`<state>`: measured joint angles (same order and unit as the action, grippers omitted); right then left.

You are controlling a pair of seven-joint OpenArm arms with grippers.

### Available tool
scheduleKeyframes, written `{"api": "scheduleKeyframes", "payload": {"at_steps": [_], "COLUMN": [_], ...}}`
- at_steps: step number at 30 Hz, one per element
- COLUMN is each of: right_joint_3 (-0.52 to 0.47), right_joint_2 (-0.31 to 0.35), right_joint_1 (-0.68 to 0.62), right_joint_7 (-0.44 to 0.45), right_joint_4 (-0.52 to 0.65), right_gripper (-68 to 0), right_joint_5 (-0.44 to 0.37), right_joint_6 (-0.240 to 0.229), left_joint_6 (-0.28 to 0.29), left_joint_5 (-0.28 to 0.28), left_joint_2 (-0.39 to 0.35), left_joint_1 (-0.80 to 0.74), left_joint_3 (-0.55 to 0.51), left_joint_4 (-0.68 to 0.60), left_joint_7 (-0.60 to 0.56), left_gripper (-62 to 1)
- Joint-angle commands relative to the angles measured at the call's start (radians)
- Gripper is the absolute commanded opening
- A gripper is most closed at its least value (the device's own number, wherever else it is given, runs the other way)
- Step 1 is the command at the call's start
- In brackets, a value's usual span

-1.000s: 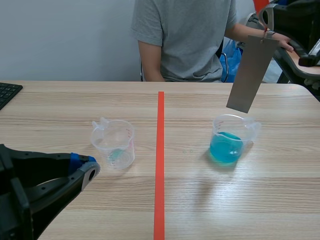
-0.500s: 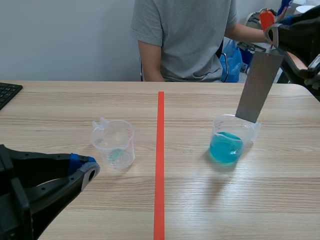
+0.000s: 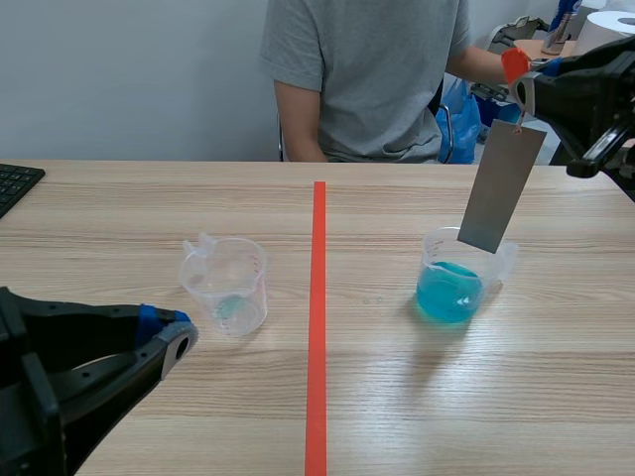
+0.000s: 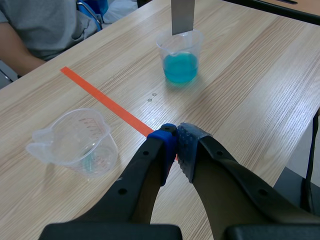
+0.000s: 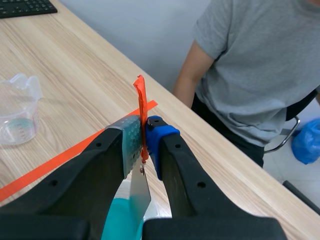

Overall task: Do the redox reaction experiment.
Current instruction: 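Lower the plate into the blue solution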

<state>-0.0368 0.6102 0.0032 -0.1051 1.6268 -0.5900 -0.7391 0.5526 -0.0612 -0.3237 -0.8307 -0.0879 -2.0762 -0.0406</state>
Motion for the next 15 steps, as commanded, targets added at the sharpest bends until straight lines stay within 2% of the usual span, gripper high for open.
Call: {"api": "scheduleKeyframes", "payload": {"at_steps": [1,9,15], "right_joint_3": [0.013,0.034,0.052], "right_joint_2": [0.009,-0.008,-0.040], "right_joint_1": [0.028,0.033,0.049], "right_joint_7": [0.028,0.065,0.096], "right_joint_4": [-0.008,-0.040,-0.110], "right_gripper": [-66.4,-66.4,-66.4], "right_joint_5": [-0.008,0.045,0.068], "right_joint_6": [-0.006,-0.006,-0.006], "left_joint_6": [0.001,0.001,0.001], "left_joint_5": [-0.010,-0.010,-0.010], "left_joint_2": [0.005,0.005,0.005], "left_joint_1": [0.005,0.005,0.005], "left_joint_3": [-0.005,-0.005,-0.005], "left_joint_4": [-0.003,-0.003,-0.003], "left_joint_7": [-0.014,-0.014,-0.014], "left_gripper": [-57.7,-57.7,-57.7]}}
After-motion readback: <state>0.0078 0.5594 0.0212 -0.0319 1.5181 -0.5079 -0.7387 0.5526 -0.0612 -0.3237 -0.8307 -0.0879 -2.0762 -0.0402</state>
